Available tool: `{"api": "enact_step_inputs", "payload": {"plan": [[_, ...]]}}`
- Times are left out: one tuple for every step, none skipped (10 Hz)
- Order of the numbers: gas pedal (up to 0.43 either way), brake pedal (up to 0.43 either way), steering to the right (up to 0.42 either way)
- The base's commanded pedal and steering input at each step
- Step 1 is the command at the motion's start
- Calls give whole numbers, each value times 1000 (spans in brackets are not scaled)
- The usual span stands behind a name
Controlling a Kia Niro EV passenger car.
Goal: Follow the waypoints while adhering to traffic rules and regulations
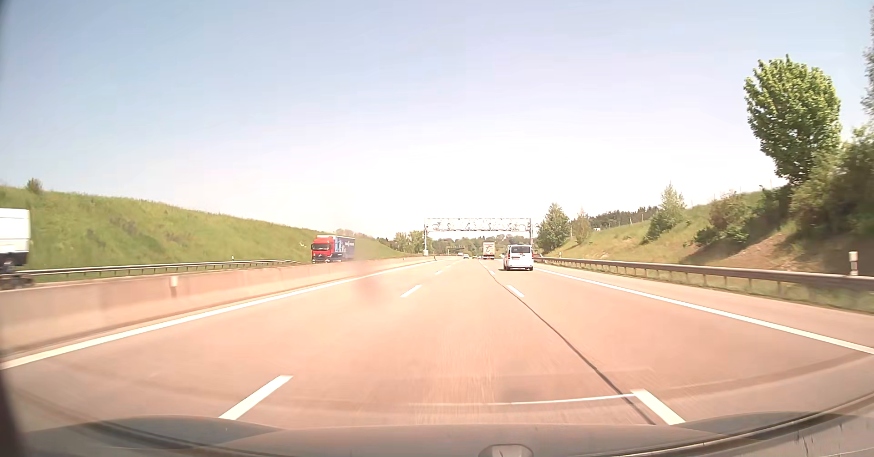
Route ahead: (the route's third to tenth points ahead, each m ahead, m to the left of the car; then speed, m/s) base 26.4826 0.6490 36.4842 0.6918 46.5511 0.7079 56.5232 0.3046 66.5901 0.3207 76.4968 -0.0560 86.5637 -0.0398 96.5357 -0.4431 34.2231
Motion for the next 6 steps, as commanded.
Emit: {"api": "enact_step_inputs", "payload": {"plan": [[331, 0, -2], [331, 0, -2], [331, 0, -1], [331, 0, 0], [331, 0, 0], [331, 0, 0]]}}
